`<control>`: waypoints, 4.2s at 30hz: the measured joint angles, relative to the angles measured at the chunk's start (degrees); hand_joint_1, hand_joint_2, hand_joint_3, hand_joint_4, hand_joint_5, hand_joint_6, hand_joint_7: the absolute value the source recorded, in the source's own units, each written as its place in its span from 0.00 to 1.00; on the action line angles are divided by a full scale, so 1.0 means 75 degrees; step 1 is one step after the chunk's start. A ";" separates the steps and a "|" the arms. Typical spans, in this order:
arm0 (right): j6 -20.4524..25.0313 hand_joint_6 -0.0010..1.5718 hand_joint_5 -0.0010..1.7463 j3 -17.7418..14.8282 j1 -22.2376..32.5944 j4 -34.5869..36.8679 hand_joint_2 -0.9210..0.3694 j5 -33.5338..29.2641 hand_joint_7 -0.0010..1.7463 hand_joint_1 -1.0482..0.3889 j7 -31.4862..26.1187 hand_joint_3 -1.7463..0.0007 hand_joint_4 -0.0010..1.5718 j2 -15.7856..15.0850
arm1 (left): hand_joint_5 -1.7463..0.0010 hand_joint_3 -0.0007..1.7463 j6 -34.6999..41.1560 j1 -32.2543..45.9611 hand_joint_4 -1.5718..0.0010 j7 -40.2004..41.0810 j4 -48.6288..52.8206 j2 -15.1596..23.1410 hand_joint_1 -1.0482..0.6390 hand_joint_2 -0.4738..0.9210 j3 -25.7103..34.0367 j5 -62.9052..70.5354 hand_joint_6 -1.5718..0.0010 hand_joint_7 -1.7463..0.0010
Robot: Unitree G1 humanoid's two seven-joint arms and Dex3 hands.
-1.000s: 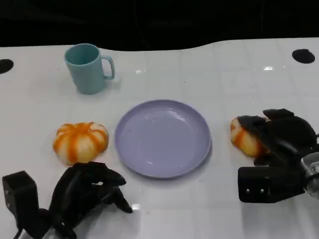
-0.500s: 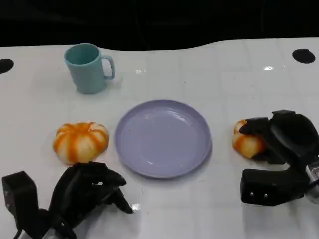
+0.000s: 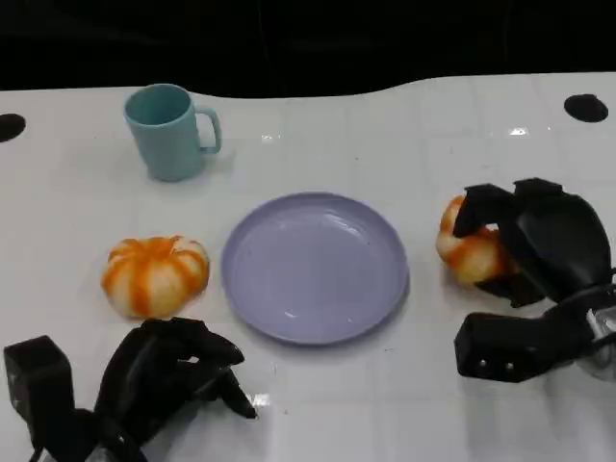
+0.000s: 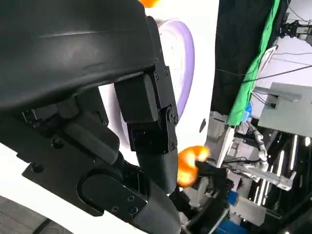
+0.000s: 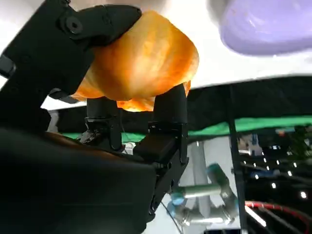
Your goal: Grasp the bread from the table and place it into the plate.
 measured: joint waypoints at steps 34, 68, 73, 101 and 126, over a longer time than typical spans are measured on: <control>-0.1183 0.62 0.99 -0.0067 -0.0713 -0.1290 0.33 0.0578 0.48 0.63 0.3248 0.45 0.58 0.1079 | 0.66 0.00 0.0130 0.0138 0.00 0.0002 -0.0300 -0.0013 0.00 0.85 -0.0093 -0.0009 0.00 0.89; 0.0130 0.12 0.18 -0.0091 -0.0985 -0.1263 0.00 0.0783 0.01 0.22 0.5260 0.88 0.01 0.1488 | 0.66 0.00 0.0095 0.0148 0.00 0.0004 -0.0305 -0.0035 0.00 0.86 -0.0096 0.0002 0.00 0.88; 0.0071 0.14 0.23 -0.0141 -0.0632 -0.1868 0.00 0.0932 0.01 0.24 0.5460 0.90 0.01 0.1140 | 0.66 0.00 0.0098 0.0149 0.00 0.0004 -0.0307 -0.0054 0.00 0.85 -0.0099 0.0000 0.00 0.88; -0.2599 0.53 0.94 -0.1446 0.2843 -0.4682 0.43 0.0855 0.66 0.71 0.2565 0.34 0.56 -0.0647 | 0.65 0.00 0.0083 0.0148 0.00 0.0176 -0.0319 -0.0134 0.00 0.85 -0.0161 0.0022 0.00 0.88; -0.2363 0.50 1.00 -0.2442 0.5441 -0.6748 0.47 0.1603 0.85 0.67 0.4089 0.25 0.58 -0.1070 | 0.66 0.00 0.0103 0.0130 0.00 0.0179 -0.0339 -0.0141 0.00 0.85 -0.0182 0.0044 0.00 0.88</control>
